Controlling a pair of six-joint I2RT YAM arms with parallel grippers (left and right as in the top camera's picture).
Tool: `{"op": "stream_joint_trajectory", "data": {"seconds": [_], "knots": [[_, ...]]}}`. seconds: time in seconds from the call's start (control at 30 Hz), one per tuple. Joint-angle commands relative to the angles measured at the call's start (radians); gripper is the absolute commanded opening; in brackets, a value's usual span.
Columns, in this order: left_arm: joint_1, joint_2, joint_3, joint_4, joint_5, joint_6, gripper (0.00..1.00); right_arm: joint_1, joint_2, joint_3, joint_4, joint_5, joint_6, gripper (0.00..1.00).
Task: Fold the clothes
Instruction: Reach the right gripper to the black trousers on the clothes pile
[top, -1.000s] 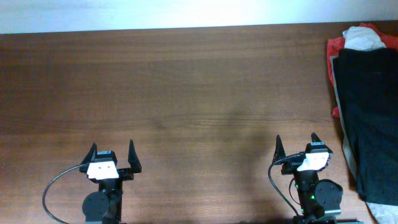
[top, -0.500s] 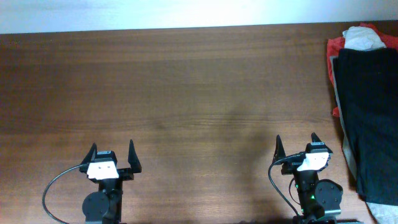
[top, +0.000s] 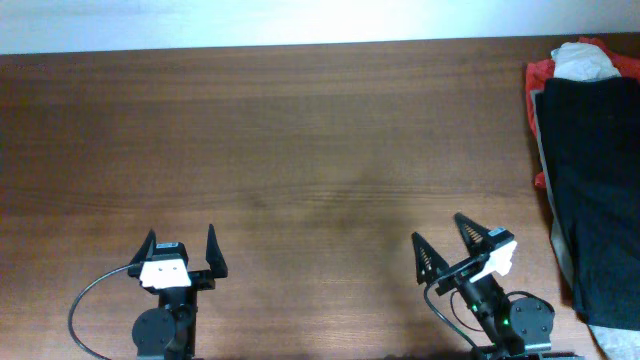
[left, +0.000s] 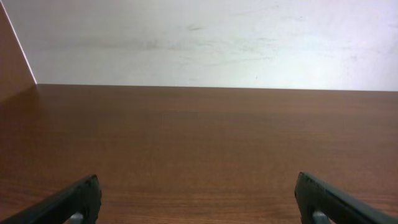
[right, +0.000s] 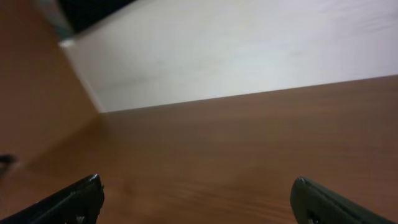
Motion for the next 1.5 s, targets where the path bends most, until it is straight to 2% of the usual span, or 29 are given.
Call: {"op": "stream_joint_trajectory", "data": {"seconds": [0.0, 0.07, 0.13, 0.2, 0.37, 0.53, 0.7, 0.87, 1.0, 1.2, 1.3, 1.47], "knots": [[0.003, -0.006, -0.005, 0.002, 0.007, -0.010, 0.99, 0.007, -0.008, -0.005, 0.158, -0.112, 0.143, 0.99], [0.003, -0.006, -0.005, 0.002, 0.007, -0.010, 0.99, 0.007, -0.008, -0.002, 0.337, -0.080, 0.135, 0.99], [0.003, -0.006, -0.005, 0.002, 0.007, -0.010, 0.99, 0.006, -0.006, 0.034, 0.369, 0.012, 0.126, 0.99], [0.003, -0.006, -0.005, 0.002, 0.007, -0.010, 0.99, 0.006, 0.019, 0.115, 0.307, 0.107, 0.032, 0.99], [0.003, -0.006, -0.005, 0.002, 0.007, -0.010, 0.99, 0.006, 0.252, 0.425, 0.094, 0.307, -0.262, 0.99], [0.003, -0.006, -0.005, 0.002, 0.007, -0.010, 0.99, 0.005, 0.688, 0.824, -0.167, 0.713, -0.419, 0.99], [0.003, -0.006, -0.005, 0.002, 0.007, -0.010, 0.99, -0.037, 1.177, 1.191, -0.382, 0.919, -0.578, 0.99], [0.003, -0.006, -0.005, 0.002, 0.007, -0.010, 0.99, -0.077, 1.590, 1.466, -0.494, 1.158, -0.588, 0.98], [0.003, -0.006, -0.005, 0.002, 0.007, -0.010, 0.99, -0.122, 1.834, 1.571, -0.460, 1.168, -0.698, 0.99], [0.003, -0.006, -0.005, 0.002, 0.007, -0.010, 0.99, -0.218, 2.095, 1.683, -0.462, 1.167, -0.718, 0.99], [0.003, -0.006, -0.005, 0.002, 0.007, -0.010, 0.99, -0.259, 2.171, 1.710, -0.454, 1.106, -0.766, 0.98], [0.003, -0.006, -0.005, 0.002, 0.007, -0.010, 0.99, -0.303, 2.235, 1.715, -0.380, 1.077, -0.767, 1.00]]}}
